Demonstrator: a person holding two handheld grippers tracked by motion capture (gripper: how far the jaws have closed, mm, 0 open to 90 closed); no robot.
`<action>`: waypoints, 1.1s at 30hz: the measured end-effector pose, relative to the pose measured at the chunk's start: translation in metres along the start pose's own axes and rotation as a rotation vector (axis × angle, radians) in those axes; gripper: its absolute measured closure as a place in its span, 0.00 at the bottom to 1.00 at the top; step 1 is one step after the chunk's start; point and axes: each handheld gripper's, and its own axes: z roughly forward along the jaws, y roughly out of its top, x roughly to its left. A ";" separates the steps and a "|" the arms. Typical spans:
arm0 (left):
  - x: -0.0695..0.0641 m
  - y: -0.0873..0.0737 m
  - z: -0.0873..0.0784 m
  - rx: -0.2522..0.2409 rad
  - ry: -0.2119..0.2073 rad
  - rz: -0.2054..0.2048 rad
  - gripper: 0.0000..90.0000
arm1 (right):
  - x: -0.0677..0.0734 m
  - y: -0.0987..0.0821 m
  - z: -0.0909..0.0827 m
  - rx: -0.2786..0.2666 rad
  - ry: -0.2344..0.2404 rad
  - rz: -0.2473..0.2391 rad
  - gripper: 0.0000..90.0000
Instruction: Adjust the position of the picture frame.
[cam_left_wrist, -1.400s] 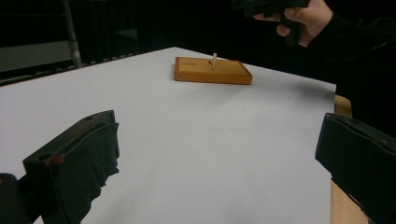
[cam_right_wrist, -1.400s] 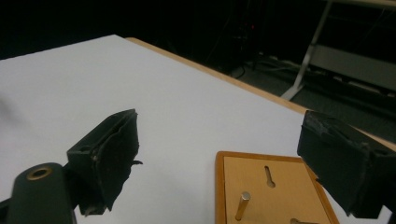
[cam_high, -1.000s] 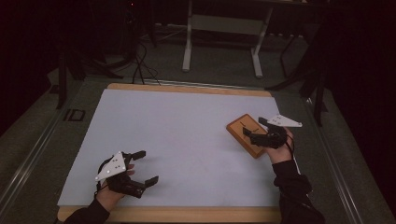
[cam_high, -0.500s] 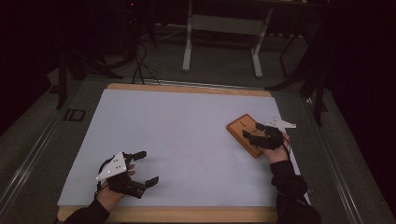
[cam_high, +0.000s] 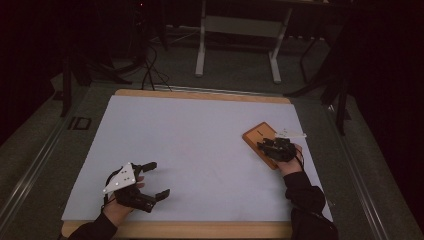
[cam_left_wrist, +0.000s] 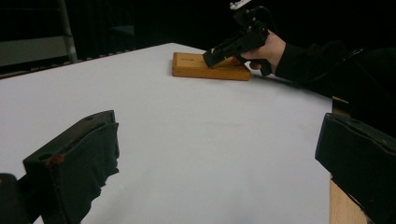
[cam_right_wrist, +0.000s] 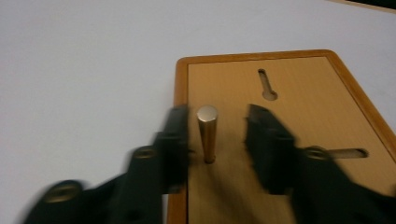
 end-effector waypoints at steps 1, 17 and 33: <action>0.000 0.000 0.000 0.001 0.000 0.000 0.00 | 0.001 0.000 0.000 0.004 -0.004 -0.009 0.77; -0.001 -0.001 0.002 0.008 -0.006 0.002 0.00 | 0.002 -0.003 -0.001 -0.023 0.016 0.002 0.94; -0.001 -0.002 0.004 0.015 -0.008 0.002 0.00 | 0.001 0.006 -0.019 -0.035 0.041 0.042 0.94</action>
